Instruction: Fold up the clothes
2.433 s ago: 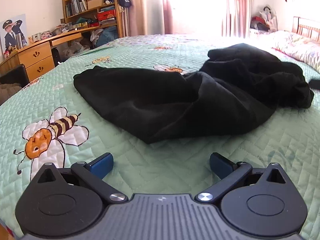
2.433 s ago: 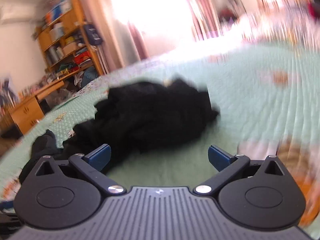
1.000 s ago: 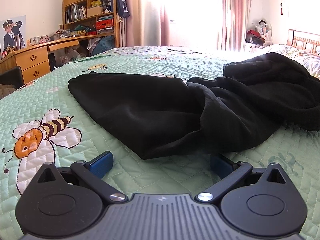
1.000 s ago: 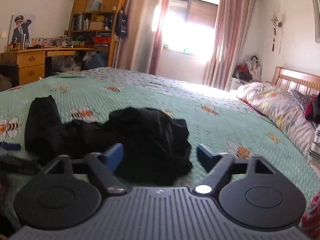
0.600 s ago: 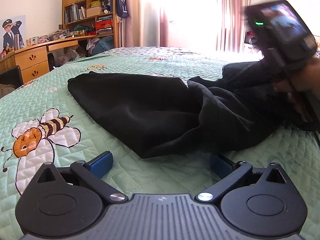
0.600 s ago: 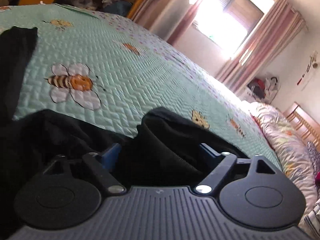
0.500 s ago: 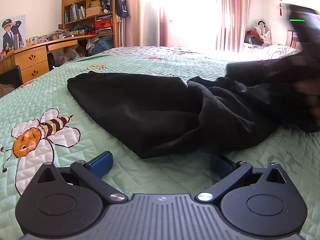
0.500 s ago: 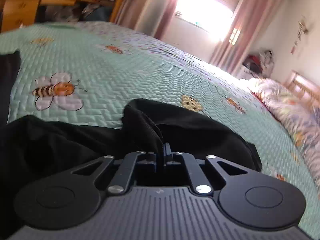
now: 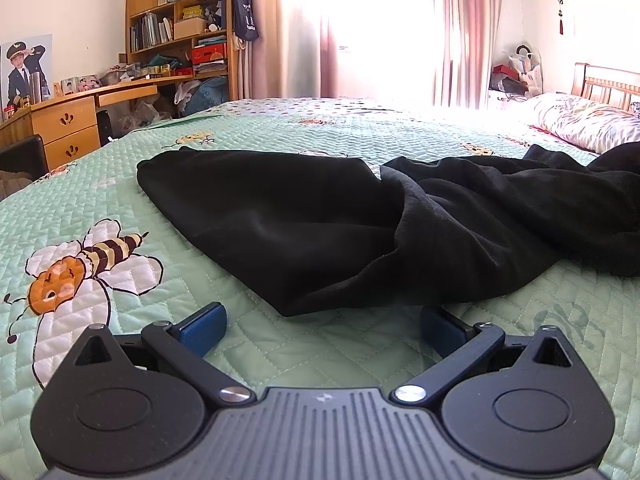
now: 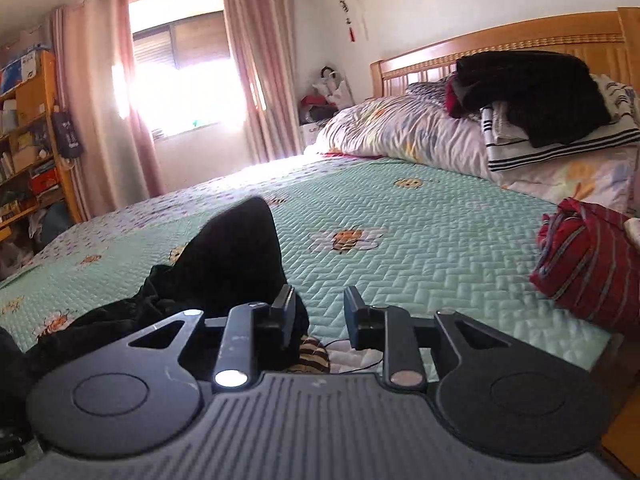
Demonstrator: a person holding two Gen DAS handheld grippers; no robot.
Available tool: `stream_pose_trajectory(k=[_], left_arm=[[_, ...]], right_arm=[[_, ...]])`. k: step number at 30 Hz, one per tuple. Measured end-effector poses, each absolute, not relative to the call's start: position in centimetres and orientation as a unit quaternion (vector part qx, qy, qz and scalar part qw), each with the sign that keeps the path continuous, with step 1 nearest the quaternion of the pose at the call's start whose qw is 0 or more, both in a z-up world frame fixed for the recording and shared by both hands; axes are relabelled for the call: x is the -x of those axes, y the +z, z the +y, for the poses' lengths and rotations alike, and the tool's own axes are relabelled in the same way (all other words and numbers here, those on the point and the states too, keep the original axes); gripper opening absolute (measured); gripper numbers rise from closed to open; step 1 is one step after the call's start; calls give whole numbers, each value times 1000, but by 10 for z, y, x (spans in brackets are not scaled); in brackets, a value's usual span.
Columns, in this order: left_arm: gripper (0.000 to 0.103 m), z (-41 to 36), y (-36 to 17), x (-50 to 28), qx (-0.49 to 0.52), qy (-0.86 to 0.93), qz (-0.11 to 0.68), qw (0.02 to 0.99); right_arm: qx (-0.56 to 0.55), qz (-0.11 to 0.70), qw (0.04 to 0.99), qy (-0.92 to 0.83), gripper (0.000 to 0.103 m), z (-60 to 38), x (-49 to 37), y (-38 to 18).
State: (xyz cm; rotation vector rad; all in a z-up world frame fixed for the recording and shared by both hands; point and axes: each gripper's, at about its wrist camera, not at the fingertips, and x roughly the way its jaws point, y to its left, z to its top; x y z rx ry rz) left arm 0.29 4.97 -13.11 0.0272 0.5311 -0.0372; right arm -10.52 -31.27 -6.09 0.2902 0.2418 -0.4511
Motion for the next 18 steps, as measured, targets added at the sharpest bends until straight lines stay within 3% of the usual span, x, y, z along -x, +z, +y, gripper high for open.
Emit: stream_pose_trajectory(k=[1,3,5,7,9,18], left_arm=[[103,49,-131,-3,-14,-18,262,965],[103,49,-131,-2,-15,-17,260,965],[103,48,-132,-2,-16,-16,259,966],[102,48,-132,-1,-15,-17,258,966],[103,49,-132,1,-12,-19,255,967],[103,50,-132,-1,-10,-21,258,966]], right_arm=[[-135,105,963,-208,32,-307,104,-53],[-107,106,977,-149,53,-292,88,-38],[-65,109,988,-88,65,-268,69,-28],[-8,108,993,-46,70,-247,49,-25],[40,127,991,-32,82,-234,26,-28],[15,220,975,3,81,-214,-45,-65]])
